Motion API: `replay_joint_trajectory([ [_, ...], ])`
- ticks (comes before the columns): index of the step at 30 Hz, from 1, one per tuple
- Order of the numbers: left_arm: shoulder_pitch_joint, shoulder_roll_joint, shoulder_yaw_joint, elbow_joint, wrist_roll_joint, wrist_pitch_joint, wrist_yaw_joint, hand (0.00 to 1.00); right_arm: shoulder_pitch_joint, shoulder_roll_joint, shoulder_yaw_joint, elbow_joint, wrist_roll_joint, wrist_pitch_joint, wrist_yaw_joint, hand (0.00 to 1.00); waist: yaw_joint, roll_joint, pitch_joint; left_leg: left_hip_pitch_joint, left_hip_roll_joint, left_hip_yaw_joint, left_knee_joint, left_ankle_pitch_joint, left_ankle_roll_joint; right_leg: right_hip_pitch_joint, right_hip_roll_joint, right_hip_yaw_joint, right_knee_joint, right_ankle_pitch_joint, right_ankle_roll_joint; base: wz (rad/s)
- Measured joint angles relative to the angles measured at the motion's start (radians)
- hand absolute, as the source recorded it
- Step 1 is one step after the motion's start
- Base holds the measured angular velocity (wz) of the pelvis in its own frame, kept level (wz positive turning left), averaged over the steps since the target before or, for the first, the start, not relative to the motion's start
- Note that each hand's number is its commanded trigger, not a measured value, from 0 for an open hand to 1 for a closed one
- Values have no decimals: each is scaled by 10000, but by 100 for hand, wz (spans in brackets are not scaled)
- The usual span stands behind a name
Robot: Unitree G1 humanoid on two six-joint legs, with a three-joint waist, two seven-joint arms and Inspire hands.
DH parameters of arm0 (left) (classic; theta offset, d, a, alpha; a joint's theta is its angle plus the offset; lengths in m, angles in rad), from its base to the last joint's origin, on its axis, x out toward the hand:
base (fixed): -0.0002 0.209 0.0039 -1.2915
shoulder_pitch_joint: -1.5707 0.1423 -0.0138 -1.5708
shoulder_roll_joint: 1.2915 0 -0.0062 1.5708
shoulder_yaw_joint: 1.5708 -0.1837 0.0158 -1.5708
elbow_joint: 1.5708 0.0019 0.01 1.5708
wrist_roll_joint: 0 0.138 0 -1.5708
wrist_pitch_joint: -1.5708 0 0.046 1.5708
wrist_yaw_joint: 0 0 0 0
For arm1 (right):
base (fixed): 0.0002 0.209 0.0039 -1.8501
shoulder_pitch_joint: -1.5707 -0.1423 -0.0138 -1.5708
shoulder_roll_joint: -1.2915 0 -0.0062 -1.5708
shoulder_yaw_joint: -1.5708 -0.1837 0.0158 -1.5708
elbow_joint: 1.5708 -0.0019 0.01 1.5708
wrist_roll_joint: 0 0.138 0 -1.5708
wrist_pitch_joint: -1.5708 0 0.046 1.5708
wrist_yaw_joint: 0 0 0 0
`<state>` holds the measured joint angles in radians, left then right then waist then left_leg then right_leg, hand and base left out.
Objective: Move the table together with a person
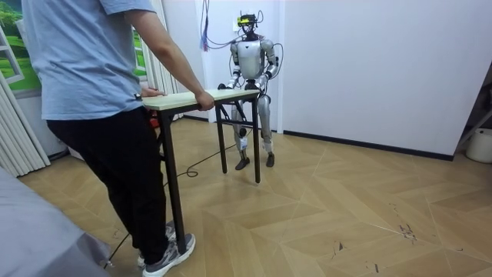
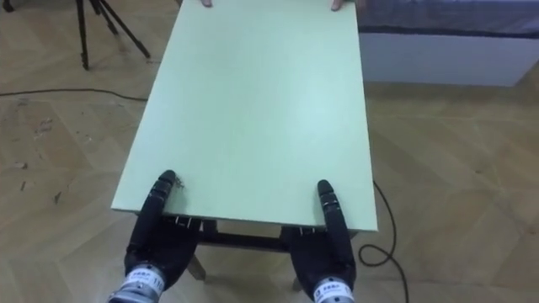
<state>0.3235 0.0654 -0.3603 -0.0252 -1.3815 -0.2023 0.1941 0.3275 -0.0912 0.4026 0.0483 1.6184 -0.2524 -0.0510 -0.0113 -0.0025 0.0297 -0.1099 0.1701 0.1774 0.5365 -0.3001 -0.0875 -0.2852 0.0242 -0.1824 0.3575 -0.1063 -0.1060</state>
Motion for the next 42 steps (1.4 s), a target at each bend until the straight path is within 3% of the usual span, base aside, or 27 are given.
replay_joint_trajectory([
  [1,8,-9,-3,0,0,-14,-19,100,0,-22,8,-23,0,0,10,100,17,-23,-12,-86,39,-49,101,49,-87,-112,-6,-30,-12,6,-67,-19],
  [2,55,-86,-31,0,-4,-94,-21,100,-4,-126,59,-79,-3,-25,9,100,227,-3,-18,-217,362,-54,1084,90,-100,-175,15,-185,22,-3,-231,-56],
  [3,234,-167,-58,-1,-4,-144,-59,100,39,-200,91,-76,-16,-23,0,100,499,160,-119,-73,815,-110,2649,201,-116,-166,165,-469,37,-34,-388,-59],
  [5,232,-138,-63,-1,-20,-142,-170,100,36,-243,98,-101,-52,-31,64,100,338,223,-151,308,1044,-753,3381,584,-171,-278,150,-902,121,-76,-538,10],
  [7,129,-142,-65,-8,-20,-114,-259,100,51,-354,99,-276,-51,-78,90,100,56,278,-148,875,1145,-958,2884,993,-268,-536,134,-1068,156,-67,-515,62],
  [9,-88,-147,-134,-28,-26,-61,-264,100,11,-517,74,-506,-49,-202,89,100,-85,583,-134,1419,1107,-967,1831,1468,-401,-947,111,-1367,301,119,-473,46],
  [10,-167,-147,-141,-29,-30,-47,-264,100,-31,-561,62,-547,-45,-219,89,100,-114,687,-120,1469,1052,-954,1475,1474,-416,-1074,113,-1456,325,225,-563,20],
  [12,-431,-43,-98,-38,-129,-45,-293,100,-257,-567,47,-553,-23,-197,88,100,-214,791,-90,1554,858,-851,447,660,-601,-1545,-67,-1744,252,740,-692,12],
  [13,-497,-35,-99,-38,-193,-45,-291,100,-334,-574,51,-554,-22,-232,87,100,-261,800,-85,1538,757,-862,170,481,-498,-1643,-159,-1792,155,908,-687,24],
  [17,-1162,-61,-160,162,-343,-57,-290,100,-834,-677,-231,-553,-25,-214,87,100,-438,825,-93,1383,-148,-843,-1821,-601,-101,-2492,-801,-1732,-727,2424,-548,15],
  [21,-1393,-150,-267,535,-440,-48,-296,100,-693,-524,-721,-532,-447,158,104,100,-814,595,-141,973,-1202,-392,-2014,-1144,114,-2662,-1667,-1325,-1538,3605,46,24],
  [22,-1289,-149,-298,602,-581,31,-297,100,-540,-533,-814,-529,-531,318,102,100,-908,462,-161,868,-1660,-303,-1731,-1209,370,-2463,-1951,-1022,-2019,4094,398,-6],
  [23,-1166,-147,-346,697,-784,62,-298,100,-531,-598,-922,-426,-651,498,97,100,-940,352,-142,761,-2024,-72,-1387,-1253,668,-2198,-2178,-832,-2650,4666,1206,-22],
  [24,-1062,-157,-361,870,-923,86,-427,100,-552,-651,-1007,-344,-928,665,98,100,-940,309,-95,566,-2038,323,-1006,-1332,985,-2130,-2279,-579,-2649,4812,2087,-23],
  [25,-996,-203,-360,976,-940,92,-563,100,-505,-656,-1079,-338,-1019,748,108,100,-1007,410,-24,496,-1858,547,-774,-1419,1147,-2229,-2282,-582,-1915,4502,1821,9],
  [26,-890,-253,-372,1072,-951,154,-574,100,-261,-616,-1121,-336,-1042,794,116,100,-1170,557,1,494,-1396,986,-572,-1455,1302,-2465,-2218,-519,530,3039,915,50],
  [27,-900,-118,-487,1070,-932,224,-572,100,-31,-564,-1120,-337,-881,748,144,100,-1277,544,-11,493,-987,1373,-603,-1327,1383,-2453,-2170,-402,2451,1738,893,62],
  [29,-940,-3,-561,1066,-905,375,-570,100,178,-509,-1109,-385,-658,608,188,100,-1319,528,-15,488,-542,2024,-662,-1094,1160,-2052,-2174,-378,4539,369,1066,46],
  [30,-940,0,-560,1064,-881,410,-570,100,203,-527,-1092,-412,-607,576,188,100,-1278,513,-19,485,-568,2191,-643,-1050,1085,-1901,-2167,-378,4931,117,1109,0],
  [31,-940,10,-547,1020,-880,430,-571,100,134,-580,-1083,-420,-566,596,186,100,-1239,441,-17,283,-880,2114,-519,-1015,1208,-1801,-2098,-257,4356,69,1315,-45],
  [32,-888,-71,-505,884,-880,402,-581,100,-151,-729,-1089,-417,-549,686,184,100,-1083,765,-202,-654,-1572,1628,-641,-651,1806,-1723,-1639,153,3005,-10,2374,-77],
  [33,-894,49,-448,613,-939,404,-580,100,-360,-723,-1087,-437,-544,696,158,100,-913,725,-221,-1268,-1748,1663,-505,-445,2264,-1864,-1815,439,4089,-560,2037,-49],
  [34,-908,81,-441,600,-944,404,-580,100,-275,-647,-1091,-488,-543,681,133,100,-1011,526,-228,-1240,-1915,1764,-552,-395,2377,-1670,-2247,248,5114,-1022,1895,15],
  [35,-913,97,-455,599,-912,414,-579,100,-26,-611,-1097,-683,-508,663,96,100,-1232,216,-223,-1093,-2264,1725,-615,-306,2546,-800,-3019,-164,6407,-1575,1838,40],
  [36,-908,229,-518,558,-896,426,-581,100,70,-612,-1082,-740,-482,656,92,100,-1102,-31,-259,-1100,-2544,1814,-687,-246,2664,113,-3287,-189,7058,-1715,1910,21],
  [40,-934,216,-526,259,-847,425,-580,100,42,-711,-1082,-1059,-462,566,99,100,-660,-111,-237,-1749,-2693,2055,-686,-9,2961,1908,-3045,90,6513,-1698,1933,-41],
  [42,-934,209,-490,177,-811,413,-578,100,-54,-731,-1070,-1073,-478,567,99,100,-451,-144,-218,-2064,-2726,2069,-556,69,3030,2489,-2811,159,5497,-1820,2110,-35],
])
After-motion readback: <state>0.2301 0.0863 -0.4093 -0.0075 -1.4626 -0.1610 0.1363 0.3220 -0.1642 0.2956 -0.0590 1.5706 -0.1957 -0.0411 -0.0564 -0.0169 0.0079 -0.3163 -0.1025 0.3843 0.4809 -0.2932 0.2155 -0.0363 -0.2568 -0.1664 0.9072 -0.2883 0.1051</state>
